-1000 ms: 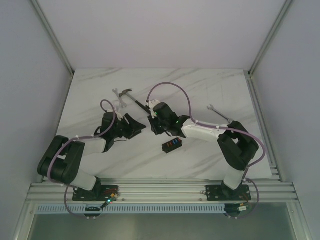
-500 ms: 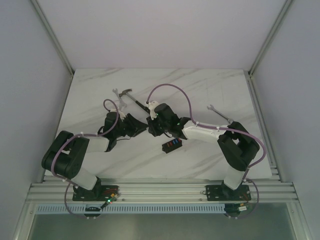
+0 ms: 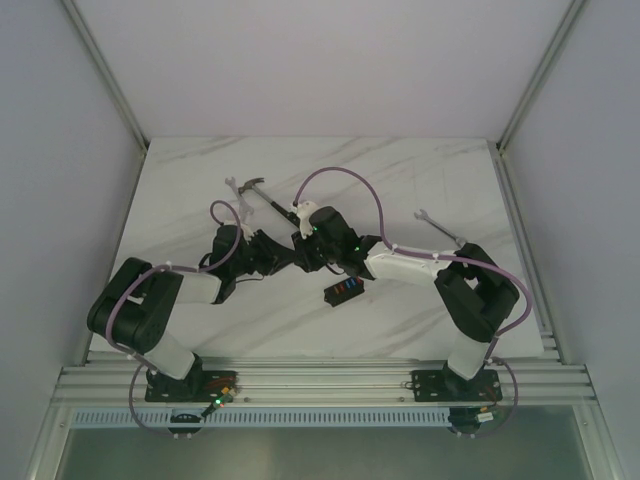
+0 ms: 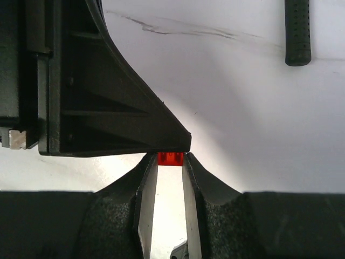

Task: Snap on the fuse box
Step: Pick up the fuse from the center of the board.

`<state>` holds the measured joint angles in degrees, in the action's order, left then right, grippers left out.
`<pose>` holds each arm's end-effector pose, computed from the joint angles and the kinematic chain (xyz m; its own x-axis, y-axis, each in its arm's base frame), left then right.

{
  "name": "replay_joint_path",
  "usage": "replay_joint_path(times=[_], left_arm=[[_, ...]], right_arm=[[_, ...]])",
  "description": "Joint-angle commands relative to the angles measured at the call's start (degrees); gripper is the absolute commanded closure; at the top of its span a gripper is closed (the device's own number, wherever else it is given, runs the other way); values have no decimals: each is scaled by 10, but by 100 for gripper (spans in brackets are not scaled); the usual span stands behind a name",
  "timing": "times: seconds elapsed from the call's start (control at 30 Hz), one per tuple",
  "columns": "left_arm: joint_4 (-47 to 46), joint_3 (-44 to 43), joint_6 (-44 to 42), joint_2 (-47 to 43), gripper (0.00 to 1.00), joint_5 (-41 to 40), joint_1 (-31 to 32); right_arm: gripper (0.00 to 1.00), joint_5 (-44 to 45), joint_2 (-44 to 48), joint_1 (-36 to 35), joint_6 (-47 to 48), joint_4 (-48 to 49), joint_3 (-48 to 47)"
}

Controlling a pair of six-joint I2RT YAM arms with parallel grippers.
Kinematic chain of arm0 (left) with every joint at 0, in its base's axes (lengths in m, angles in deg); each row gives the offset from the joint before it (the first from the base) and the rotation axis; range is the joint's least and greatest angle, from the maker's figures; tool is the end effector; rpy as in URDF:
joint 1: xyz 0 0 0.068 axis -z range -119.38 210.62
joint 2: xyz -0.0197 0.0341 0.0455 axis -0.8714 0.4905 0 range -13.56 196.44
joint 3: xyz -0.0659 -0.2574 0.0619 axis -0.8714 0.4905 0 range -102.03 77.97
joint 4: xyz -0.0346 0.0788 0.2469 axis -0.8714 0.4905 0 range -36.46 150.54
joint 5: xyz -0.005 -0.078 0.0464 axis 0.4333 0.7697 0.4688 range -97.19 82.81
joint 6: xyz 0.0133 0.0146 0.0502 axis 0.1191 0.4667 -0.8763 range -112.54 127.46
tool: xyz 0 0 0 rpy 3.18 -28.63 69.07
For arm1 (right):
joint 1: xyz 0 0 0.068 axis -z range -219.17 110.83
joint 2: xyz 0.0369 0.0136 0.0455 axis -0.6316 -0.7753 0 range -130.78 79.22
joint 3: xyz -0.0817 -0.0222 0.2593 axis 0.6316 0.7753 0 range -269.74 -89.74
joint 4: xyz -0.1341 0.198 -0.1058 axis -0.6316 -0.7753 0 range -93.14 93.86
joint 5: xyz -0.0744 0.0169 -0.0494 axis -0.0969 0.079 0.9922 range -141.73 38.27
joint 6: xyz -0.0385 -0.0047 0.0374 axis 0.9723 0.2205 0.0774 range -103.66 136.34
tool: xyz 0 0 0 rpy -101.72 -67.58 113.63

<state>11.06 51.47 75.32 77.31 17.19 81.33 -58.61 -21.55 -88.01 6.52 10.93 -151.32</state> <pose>0.2594 -0.1138 0.1428 -0.7616 -0.6140 -0.2073 -0.0665 0.3922 -0.9175 0.2534 0.2962 0.2063 -0.4838 -0.2959 -0.8237 -0.7426 0.6368 0.2074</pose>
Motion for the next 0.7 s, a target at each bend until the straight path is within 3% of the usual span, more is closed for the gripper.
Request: replay_joint_path(times=[0.0,0.67], left_arm=[[-27,-1,11,8,68,-8,5],[-47,5,36,2,81,-4,18]], right_arm=[[72,-10,20,0,-9,26,6],[72,-10,22,0,-37,62,6]])
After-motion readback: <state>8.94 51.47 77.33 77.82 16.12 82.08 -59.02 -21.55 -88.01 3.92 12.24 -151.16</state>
